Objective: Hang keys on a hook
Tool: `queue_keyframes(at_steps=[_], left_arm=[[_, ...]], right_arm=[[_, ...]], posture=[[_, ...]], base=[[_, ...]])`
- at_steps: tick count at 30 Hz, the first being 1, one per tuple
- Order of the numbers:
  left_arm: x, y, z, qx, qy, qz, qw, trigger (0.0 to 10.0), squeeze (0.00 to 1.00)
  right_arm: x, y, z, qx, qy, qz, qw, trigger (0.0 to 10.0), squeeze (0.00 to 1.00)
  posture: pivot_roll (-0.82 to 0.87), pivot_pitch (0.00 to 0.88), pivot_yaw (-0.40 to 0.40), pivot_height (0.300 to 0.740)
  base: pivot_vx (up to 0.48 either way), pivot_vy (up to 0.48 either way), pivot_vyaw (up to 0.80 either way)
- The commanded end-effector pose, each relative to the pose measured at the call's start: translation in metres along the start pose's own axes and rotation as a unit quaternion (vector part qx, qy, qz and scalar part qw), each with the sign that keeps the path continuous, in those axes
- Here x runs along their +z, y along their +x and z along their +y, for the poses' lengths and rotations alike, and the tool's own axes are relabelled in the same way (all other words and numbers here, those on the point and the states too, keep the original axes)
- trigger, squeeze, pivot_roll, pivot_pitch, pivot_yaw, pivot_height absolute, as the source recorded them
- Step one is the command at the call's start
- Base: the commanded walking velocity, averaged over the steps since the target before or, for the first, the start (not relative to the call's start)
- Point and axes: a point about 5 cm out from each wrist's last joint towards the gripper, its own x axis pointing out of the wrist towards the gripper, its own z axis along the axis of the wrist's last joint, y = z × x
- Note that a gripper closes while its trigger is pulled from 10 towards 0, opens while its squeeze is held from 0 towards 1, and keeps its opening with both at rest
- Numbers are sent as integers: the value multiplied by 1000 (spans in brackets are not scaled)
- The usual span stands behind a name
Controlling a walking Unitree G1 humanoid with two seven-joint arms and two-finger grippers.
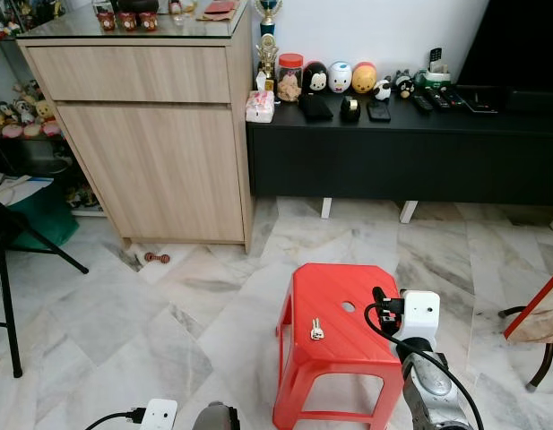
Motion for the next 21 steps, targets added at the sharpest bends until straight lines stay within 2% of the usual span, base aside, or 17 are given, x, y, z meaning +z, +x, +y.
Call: queue_keyframes(at_steps=[1,8,13,21], left_arm=[[-3,0,-2,-4,4,10,1000,10000,0],[-4,0,-2,-5,6,11,1000,10000,0],[-5,-1,-1,-5,5,12,1000,10000,0],[-6,-1,1,-3,3,13,1000,10000,0]], right_arm=[[0,1,-3,-9,-1,6,1000,10000,0],[-1,3,-2,-8,-6,18,1000,10000,0],[0,2,0,-4,0,7,1000,10000,0],[-4,1,1,-5,-4,18,1000,10000,0]], posture=[[3,0,-29,650],[7,0,-32,621],[8,0,-31,621],[9,0,-28,621]], base=[[0,0,0],[0,0,0],[0,0,0],[0,0,0]])
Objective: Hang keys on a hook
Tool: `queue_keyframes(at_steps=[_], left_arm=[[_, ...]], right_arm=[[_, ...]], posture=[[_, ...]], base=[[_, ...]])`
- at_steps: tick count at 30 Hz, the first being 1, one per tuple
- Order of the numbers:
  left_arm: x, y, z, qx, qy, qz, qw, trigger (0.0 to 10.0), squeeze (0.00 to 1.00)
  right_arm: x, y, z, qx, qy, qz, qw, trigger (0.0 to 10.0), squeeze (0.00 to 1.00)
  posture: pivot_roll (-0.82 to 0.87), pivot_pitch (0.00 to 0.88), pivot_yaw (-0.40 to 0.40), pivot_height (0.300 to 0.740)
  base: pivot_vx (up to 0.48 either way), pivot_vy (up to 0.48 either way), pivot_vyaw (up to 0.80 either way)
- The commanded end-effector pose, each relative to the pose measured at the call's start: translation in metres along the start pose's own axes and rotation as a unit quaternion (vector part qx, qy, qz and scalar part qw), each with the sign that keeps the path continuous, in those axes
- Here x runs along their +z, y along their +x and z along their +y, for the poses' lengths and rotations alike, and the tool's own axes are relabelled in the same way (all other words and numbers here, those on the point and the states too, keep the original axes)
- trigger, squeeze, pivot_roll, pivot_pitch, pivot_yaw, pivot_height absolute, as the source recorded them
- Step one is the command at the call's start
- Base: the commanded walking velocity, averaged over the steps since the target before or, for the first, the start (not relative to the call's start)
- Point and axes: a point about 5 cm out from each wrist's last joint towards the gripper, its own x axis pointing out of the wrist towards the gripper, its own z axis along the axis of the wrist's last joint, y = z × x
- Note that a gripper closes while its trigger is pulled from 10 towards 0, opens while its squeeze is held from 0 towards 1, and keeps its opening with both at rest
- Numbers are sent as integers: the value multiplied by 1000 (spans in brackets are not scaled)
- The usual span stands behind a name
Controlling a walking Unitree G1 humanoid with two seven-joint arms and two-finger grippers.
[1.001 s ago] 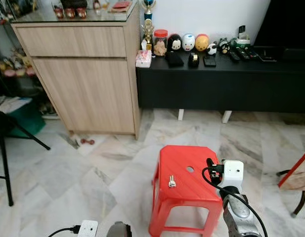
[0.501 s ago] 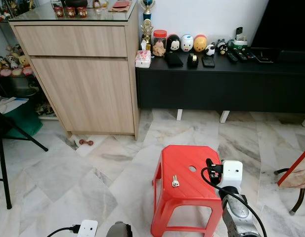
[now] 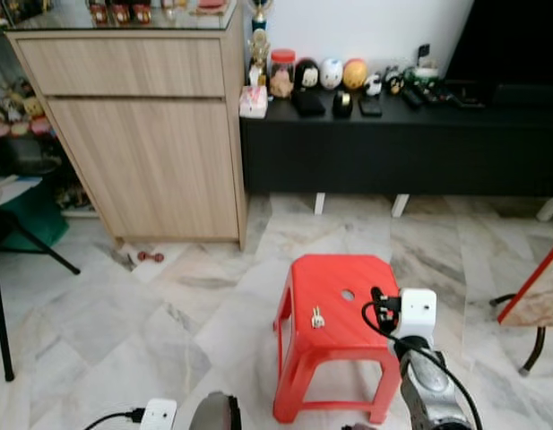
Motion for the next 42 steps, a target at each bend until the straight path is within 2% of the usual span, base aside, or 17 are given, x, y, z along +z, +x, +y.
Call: queue_keyframes(at_steps=[1,15,23,29,34,42], left_arm=[[-4,-1,0,-3,1,11,1000,10000,0],[-5,-1,0,-3,1,14,1000,10000,0],[-5,0,-1,-5,6,16,1000,10000,0],[-5,-1,1,-4,7,16,1000,10000,0],[-6,-1,2,-4,7,16,1000,10000,0],[-5,-1,0,-5,7,17,1000,10000,0]], right_arm=[[-4,-2,-2,-2,0,7,1000,10000,0],[-3,-2,-1,5,-13,4,1000,10000,0],[-3,-2,-1,-2,3,2,1000,10000,0],[-2,-1,0,8,-11,0,1000,10000,0],[-2,-1,2,9,-8,1,1000,10000,0],[-7,-3,3,12,-7,13,1000,10000,0]], posture=[[9,0,-28,621],[10,0,-24,621],[11,0,-21,621],[11,0,-20,621],[13,0,-19,621],[12,0,-17,621]], base=[[0,0,0],[0,0,0],[0,0,491],[0,0,0],[0,0,788],[0,0,0]])
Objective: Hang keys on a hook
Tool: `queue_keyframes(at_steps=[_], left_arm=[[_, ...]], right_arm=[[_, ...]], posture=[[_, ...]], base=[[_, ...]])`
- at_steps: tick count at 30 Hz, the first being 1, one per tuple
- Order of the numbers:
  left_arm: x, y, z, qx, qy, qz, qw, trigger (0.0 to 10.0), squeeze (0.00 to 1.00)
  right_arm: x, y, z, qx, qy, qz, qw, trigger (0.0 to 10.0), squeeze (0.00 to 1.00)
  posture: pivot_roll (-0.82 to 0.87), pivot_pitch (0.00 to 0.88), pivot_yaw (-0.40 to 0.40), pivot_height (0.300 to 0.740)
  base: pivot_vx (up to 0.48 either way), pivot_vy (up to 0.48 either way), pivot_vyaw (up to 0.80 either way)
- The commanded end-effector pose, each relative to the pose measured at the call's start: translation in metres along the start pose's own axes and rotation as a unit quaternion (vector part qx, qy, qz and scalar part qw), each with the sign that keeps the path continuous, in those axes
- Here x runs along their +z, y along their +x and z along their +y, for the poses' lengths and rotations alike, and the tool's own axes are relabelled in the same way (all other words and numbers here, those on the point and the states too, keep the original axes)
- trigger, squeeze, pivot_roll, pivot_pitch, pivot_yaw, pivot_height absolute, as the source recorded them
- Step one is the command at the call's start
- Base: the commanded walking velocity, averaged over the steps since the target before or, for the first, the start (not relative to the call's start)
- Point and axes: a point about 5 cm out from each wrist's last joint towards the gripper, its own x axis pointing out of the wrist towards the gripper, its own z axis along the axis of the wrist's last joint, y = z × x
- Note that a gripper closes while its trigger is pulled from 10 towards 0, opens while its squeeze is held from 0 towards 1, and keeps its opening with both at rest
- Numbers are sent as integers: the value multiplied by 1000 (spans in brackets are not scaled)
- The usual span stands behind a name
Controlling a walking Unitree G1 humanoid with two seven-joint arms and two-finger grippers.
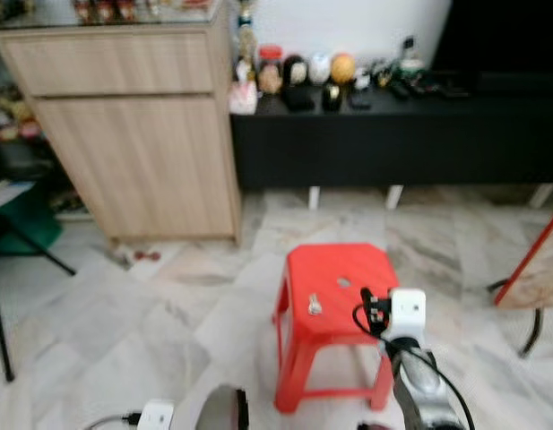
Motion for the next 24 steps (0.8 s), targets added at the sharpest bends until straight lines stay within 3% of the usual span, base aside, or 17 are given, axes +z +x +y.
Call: queue_keyframes(at_steps=[1,10,19,24], left_arm=[[3,1,-1,-3,8,-4,1000,10000,0],[5,1,-3,-4,9,-5,1000,10000,0],[5,1,0,-3,9,-6,1000,10000,0],[4,0,1,-3,11,-7,1000,10000,0]], right_arm=[[-2,-1,-3,-4,-2,6,1000,10000,0],[-1,-1,-2,0,-2,3,1000,10000,0],[-4,-2,-3,-6,10,12,1000,10000,0],[-7,-3,-4,-12,11,18,1000,10000,0]], posture=[[13,0,-17,621],[15,0,-18,621],[15,0,-17,621],[16,0,-15,621]], base=[[0,240,0],[0,266,765],[0,263,0],[0,0,0]])
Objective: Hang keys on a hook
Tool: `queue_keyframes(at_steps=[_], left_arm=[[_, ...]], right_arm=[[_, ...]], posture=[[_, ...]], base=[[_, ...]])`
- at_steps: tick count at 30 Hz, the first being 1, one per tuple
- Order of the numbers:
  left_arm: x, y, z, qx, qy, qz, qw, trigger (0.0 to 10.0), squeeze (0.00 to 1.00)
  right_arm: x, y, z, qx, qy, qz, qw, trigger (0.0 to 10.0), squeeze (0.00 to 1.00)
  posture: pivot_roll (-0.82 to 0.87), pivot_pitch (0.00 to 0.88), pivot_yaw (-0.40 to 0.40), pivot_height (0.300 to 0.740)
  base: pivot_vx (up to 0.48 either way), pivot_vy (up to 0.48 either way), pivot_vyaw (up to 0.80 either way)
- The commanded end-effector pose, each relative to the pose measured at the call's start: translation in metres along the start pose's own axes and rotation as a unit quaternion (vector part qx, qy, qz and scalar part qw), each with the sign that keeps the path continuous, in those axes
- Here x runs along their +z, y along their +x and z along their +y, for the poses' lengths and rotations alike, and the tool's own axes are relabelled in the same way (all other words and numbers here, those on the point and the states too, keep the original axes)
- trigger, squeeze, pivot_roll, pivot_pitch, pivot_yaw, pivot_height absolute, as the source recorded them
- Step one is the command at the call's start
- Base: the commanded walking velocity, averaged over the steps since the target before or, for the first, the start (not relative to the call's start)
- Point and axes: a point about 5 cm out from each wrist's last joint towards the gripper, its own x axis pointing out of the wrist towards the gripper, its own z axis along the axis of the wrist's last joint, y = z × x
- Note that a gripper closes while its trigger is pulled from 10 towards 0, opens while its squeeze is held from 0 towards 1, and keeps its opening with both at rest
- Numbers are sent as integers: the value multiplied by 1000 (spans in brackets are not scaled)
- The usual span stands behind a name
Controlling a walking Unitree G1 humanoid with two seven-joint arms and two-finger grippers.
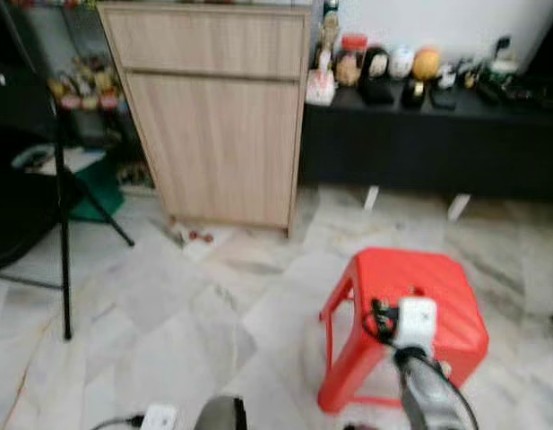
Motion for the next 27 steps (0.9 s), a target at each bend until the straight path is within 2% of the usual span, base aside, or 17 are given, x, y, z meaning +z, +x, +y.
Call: queue_keyframes(at_steps=[1,2,4,6,9,10,11,14,18,27], left_arm=[[-2,0,-5,-10,6,1,1000,10000,0],[-2,0,-5,-10,6,1,1000,10000,0],[0,0,-9,-14,3,-4,1000,10000,0],[1,1,-11,-15,2,-5,1000,10000,0],[4,2,-16,-18,3,-7,1000,10000,0],[4,2,-17,-19,3,-8,1000,10000,0],[5,2,-19,-19,3,-7,1000,10000,0],[6,2,-22,-20,3,-7,1000,10000,0],[6,2,-23,-24,-1,-8,1000,10000,0],[3,2,-22,-25,-4,-7,1000,10000,0]], right_arm=[[-3,-3,-12,-24,-1,8,1000,10000,0],[-3,-3,-12,-24,-1,8,1000,10000,0],[-6,-5,-21,-69,23,17,997,10000,0],[-9,-6,-26,-89,42,26,995,10000,0],[-21,-11,-40,-148,70,69,984,10000,0],[-23,-13,-43,-160,77,74,981,10000,0],[-24,-15,-49,-178,109,75,975,10000,0],[-27,-17,-57,-197,126,86,968,10000,0],[-26,-17,-59,-197,121,87,969,10000,0],[-15,-7,-42,-148,79,67,984,10000,0]], posture=[[16,0,-15,621],[16,0,-15,621],[16,0,-16,621],[17,0,-16,621],[22,0,-17,621],[21,0,-17,621],[19,0,-16,621],[19,0,-16,621],[14,0,-17,621],[18,0,-20,621]], base=[[0,0,0],[0,0,0],[0,0,0],[0,0,0],[0,0,0],[0,0,0],[0,0,0],[0,0,0],[0,0,0],[0,0,0]])
